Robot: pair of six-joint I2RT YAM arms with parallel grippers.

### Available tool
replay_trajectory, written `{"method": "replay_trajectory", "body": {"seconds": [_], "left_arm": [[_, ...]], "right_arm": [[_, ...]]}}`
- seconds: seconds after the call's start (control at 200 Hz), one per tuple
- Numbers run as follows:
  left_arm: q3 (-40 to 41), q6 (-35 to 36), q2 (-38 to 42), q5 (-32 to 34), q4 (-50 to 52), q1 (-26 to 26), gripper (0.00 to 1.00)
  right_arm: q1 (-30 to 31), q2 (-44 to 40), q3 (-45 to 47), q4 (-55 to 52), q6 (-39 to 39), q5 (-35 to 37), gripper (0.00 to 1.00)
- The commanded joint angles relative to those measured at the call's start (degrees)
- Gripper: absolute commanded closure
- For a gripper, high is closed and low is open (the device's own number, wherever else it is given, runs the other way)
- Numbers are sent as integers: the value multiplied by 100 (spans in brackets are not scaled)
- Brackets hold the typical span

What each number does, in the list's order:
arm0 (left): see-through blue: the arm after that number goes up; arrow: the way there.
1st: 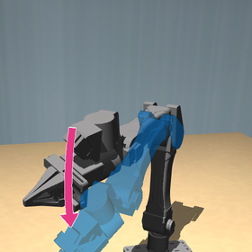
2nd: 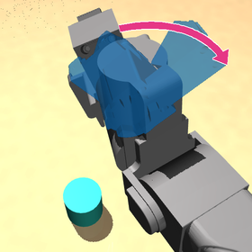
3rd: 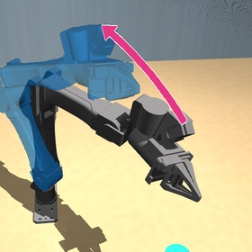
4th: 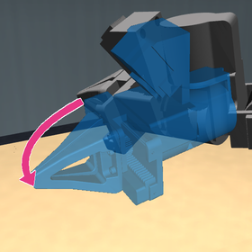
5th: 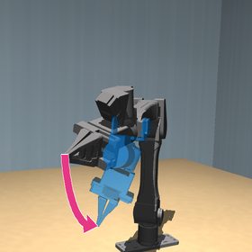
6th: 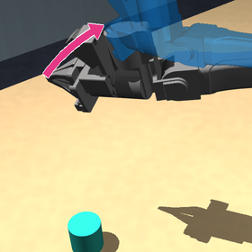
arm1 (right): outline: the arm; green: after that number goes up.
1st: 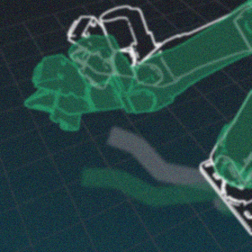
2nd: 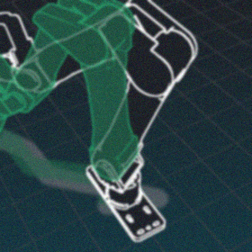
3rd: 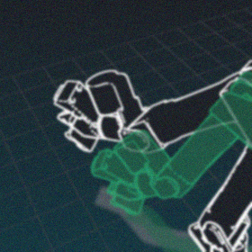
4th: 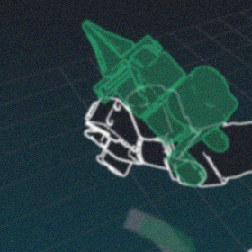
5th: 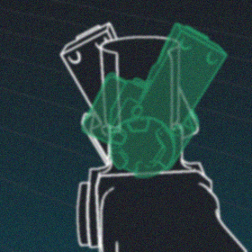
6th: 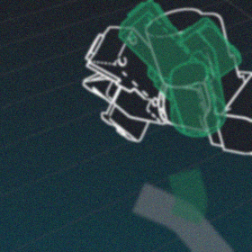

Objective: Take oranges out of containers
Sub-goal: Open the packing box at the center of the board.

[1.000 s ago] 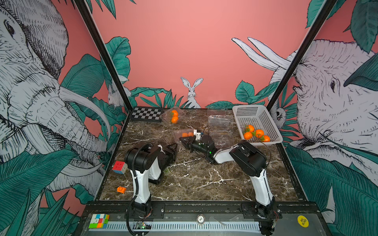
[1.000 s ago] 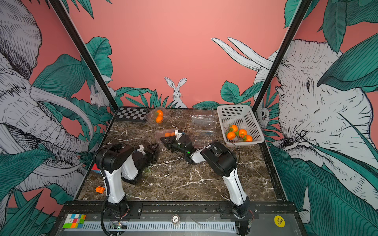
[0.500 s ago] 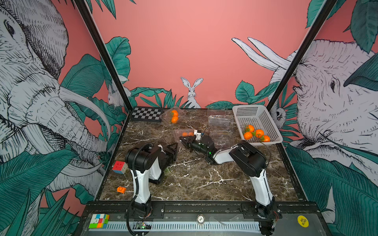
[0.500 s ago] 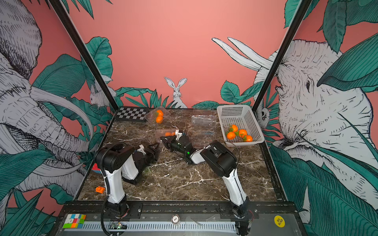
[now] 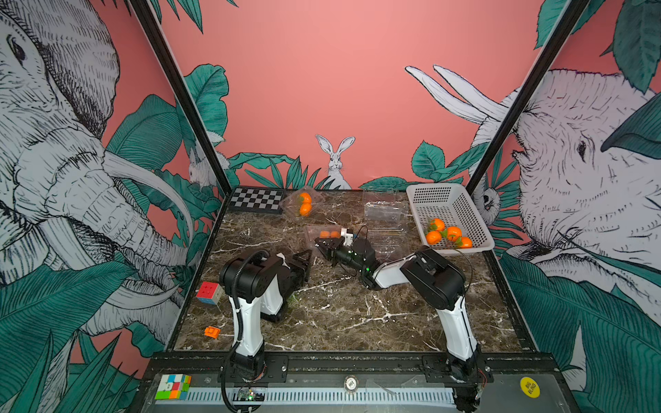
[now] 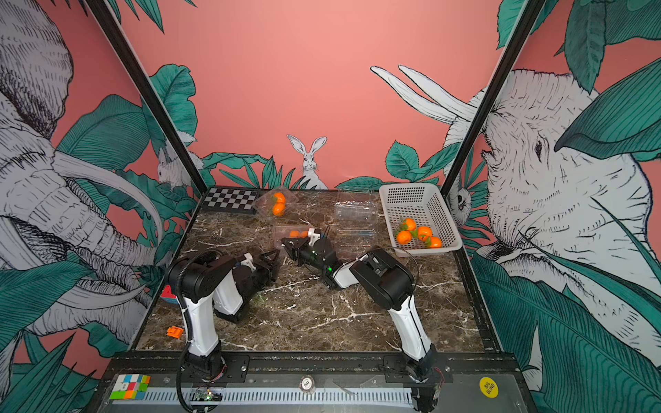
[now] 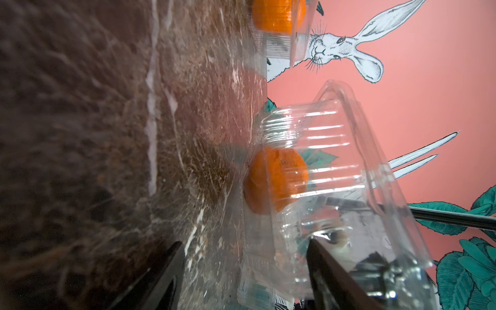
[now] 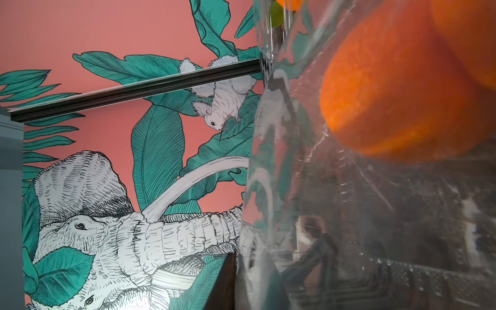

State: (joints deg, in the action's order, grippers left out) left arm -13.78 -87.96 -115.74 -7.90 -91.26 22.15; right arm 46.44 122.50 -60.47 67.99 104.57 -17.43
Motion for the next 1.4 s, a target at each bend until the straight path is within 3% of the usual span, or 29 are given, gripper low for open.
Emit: {"method": "replay_trajectory", "body": {"seconds": [0.0, 0.45, 0.68, 0.86, 0.955, 1.12, 1.396], "left_arm": [[347, 482, -843, -247, 1088, 232, 27], [389, 469, -870, -206, 1084, 259, 27], [569, 518, -187, -159, 1093, 248, 20], [524, 462, -238, -425, 1076, 132, 12], [576, 447, -217, -430, 1080, 97, 10], [687, 479, -48, -414, 1093, 19, 8], [716, 534, -179, -542, 1080, -166, 9]], "right_arm": [[200, -374, -23, 698, 217, -168, 83], [209, -715, 131, 412, -18, -162, 83], [25, -846, 443, -218, -659, -633, 83], [-197, -849, 423, -784, -1203, -1261, 83], [-272, -947, 283, -1522, -1733, -1639, 83], [-342, -1312, 230, -3179, -2974, -1576, 83], [-557, -1281, 151, -3098, -2953, -1895, 83]]}}
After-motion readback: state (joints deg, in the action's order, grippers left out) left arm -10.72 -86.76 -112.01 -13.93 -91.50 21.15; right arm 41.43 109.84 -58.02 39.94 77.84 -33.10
